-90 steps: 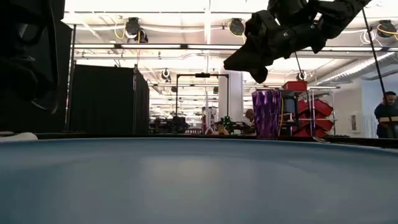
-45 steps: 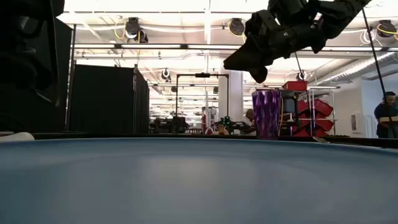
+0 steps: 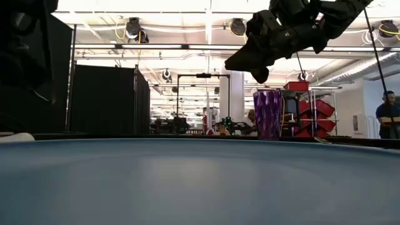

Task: Set table place
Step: Put the fork on the table napkin

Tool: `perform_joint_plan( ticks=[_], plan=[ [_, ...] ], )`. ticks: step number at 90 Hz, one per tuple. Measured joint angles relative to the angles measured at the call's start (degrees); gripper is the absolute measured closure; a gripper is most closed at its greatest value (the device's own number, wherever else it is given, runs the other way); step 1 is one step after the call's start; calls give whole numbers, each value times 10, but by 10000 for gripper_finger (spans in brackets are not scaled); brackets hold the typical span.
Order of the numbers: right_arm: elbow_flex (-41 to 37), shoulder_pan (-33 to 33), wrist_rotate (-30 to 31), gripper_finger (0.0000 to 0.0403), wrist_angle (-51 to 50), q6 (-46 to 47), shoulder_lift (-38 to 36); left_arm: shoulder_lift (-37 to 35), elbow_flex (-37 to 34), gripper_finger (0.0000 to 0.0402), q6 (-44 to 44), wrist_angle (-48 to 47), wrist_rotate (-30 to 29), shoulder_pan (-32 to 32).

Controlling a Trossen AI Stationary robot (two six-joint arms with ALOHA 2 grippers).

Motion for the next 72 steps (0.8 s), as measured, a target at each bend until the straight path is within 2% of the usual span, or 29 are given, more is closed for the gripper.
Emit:
perform_joint_plan(
  ticks=[33,57,72],
  plan=[
    [0,0,0,351,0,0,0,0,-40,354,-15,99,3,-9],
    [0,0,0,351,0,0,0,-1,-51,354,-12,105,7,-9],
    [0,0,0,351,0,0,0,-1,-50,392,-1,102,7,-9]
  ],
)
